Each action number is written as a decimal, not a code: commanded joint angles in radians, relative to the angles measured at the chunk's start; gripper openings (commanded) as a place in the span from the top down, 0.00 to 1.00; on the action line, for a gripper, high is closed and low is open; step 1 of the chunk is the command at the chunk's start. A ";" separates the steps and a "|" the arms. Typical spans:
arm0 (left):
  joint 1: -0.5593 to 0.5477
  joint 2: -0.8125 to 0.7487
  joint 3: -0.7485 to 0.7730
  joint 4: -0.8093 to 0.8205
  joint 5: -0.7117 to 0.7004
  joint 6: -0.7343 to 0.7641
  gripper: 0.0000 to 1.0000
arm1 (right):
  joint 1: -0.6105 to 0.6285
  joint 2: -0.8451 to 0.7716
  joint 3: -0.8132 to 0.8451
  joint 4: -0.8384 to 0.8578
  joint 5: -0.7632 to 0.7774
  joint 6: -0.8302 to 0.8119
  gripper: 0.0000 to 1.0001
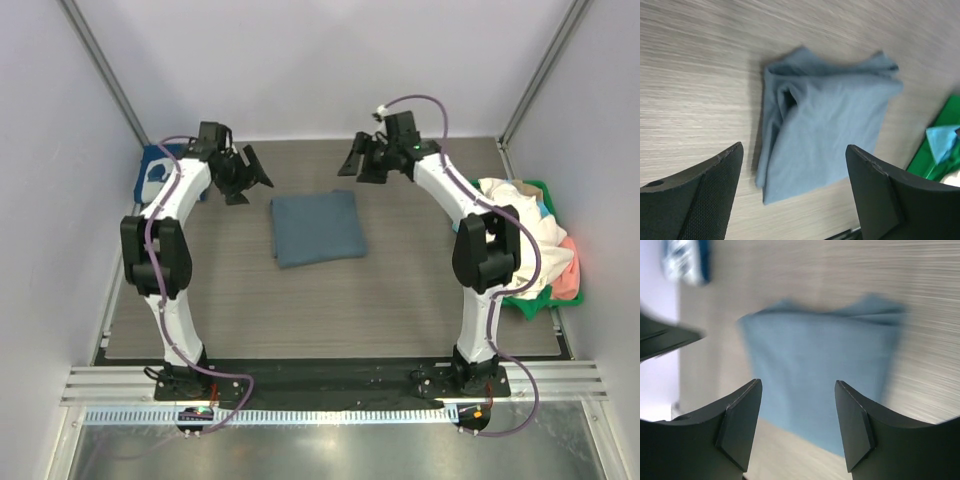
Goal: Fold and stack the t-shirts
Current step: Fold the tshirt, then neatly place the folded tshirt to the corner
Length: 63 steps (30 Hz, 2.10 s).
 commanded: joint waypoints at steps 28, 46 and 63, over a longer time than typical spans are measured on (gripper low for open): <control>-0.068 0.255 0.022 0.316 0.180 0.064 0.35 | 0.026 0.272 -0.302 0.491 -0.374 0.038 0.36; -0.034 -0.237 -0.335 0.448 -0.001 0.151 0.05 | 0.023 -0.040 -0.219 0.432 -0.345 0.127 0.29; -0.030 -0.041 -0.494 0.741 0.084 0.042 0.03 | 0.026 -0.682 -0.755 0.337 -0.295 0.061 0.26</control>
